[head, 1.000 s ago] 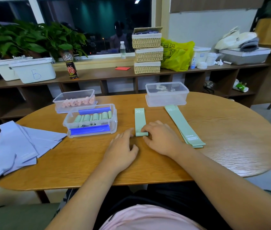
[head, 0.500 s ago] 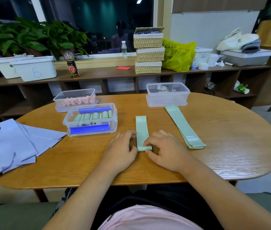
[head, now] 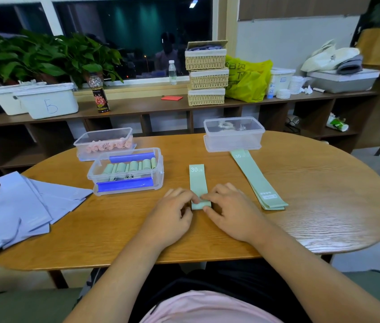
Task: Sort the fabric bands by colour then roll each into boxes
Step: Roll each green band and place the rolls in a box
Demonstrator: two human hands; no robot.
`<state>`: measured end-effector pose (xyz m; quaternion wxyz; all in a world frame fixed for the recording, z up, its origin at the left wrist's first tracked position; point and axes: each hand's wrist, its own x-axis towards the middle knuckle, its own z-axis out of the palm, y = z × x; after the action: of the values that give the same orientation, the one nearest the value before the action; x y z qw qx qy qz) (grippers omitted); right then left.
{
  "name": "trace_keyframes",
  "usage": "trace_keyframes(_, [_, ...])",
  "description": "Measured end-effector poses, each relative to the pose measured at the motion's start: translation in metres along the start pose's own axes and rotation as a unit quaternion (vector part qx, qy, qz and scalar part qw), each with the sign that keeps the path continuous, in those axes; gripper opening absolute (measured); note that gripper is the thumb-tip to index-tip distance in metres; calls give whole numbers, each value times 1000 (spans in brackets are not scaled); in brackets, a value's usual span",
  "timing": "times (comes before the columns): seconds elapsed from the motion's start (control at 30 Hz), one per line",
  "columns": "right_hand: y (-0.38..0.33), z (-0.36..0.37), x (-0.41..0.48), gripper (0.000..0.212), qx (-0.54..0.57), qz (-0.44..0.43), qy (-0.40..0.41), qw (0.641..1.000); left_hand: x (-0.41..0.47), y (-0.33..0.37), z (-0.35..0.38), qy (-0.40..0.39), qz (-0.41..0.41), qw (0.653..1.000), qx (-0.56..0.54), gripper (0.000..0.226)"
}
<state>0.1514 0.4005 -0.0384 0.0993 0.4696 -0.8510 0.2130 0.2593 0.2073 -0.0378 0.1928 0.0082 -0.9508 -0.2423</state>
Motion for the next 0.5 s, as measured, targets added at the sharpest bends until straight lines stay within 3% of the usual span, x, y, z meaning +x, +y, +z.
trace_keyframes(0.23, [-1, -5, -3, 28, 51, -16, 19, 998, 2, 0, 2, 0, -37, 997, 61, 41])
trace_keyframes(0.5, [3, -1, 4, 38, 15, 1, -6, 1000, 3, 1, 3, 17, -66, 997, 46, 56])
